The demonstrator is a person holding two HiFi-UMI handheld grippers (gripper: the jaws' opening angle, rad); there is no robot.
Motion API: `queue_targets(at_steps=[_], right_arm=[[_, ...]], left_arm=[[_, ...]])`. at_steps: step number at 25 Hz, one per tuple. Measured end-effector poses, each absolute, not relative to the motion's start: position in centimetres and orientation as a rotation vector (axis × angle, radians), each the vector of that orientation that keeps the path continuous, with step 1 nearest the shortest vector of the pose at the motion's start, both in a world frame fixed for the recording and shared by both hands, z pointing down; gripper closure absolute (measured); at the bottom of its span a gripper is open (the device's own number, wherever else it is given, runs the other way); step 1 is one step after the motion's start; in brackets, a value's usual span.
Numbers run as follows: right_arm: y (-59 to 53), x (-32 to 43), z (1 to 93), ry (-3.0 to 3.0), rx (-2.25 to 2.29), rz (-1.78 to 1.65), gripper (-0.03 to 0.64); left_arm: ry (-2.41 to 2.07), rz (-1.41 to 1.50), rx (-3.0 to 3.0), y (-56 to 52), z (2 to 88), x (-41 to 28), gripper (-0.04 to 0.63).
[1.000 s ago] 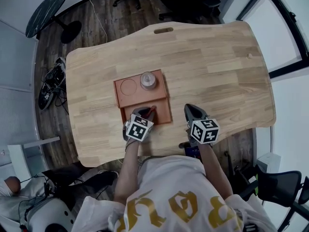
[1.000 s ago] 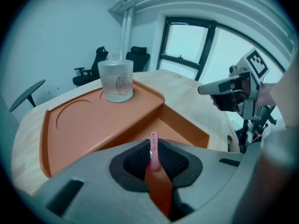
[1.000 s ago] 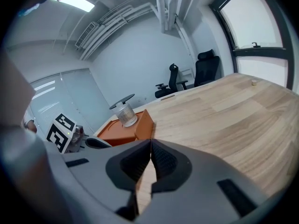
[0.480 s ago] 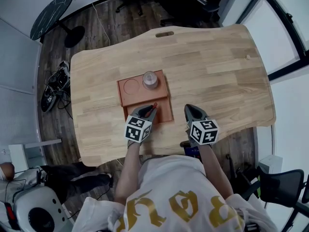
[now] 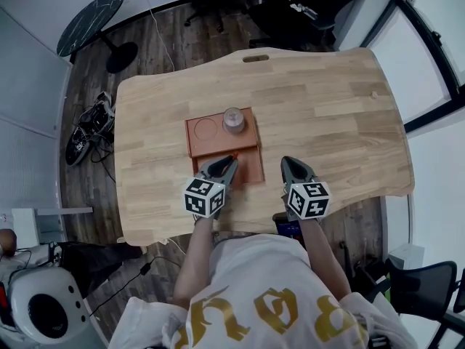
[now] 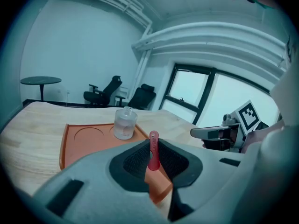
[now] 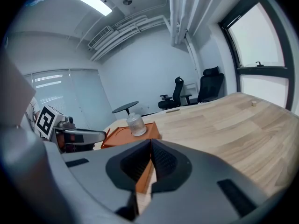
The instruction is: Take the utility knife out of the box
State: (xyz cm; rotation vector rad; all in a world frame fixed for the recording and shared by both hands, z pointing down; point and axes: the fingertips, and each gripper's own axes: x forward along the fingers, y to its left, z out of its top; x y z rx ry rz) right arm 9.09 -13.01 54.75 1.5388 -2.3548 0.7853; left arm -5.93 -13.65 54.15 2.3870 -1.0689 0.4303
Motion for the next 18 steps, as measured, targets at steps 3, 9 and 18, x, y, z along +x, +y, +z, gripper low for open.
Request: queue_targets(at_steps=[3, 9, 18], right_arm=[[-12.7, 8.9, 54.1, -2.365, 1.543, 0.768, 0.605], [-11.8, 8.0, 53.0, -2.378, 1.538, 0.699, 0.606], [-10.8, 7.5, 48.6, -2.456, 1.631, 0.504, 0.606]], left_arm=[[-1.125, 0.377, 2.406, -13.3, 52.9, -6.7, 0.541], [-1.272, 0.3, 2.464, -11.9, 50.3, -8.7, 0.541], [-1.419, 0.215, 2.5, -9.9, 47.3, -11.2, 0.541]])
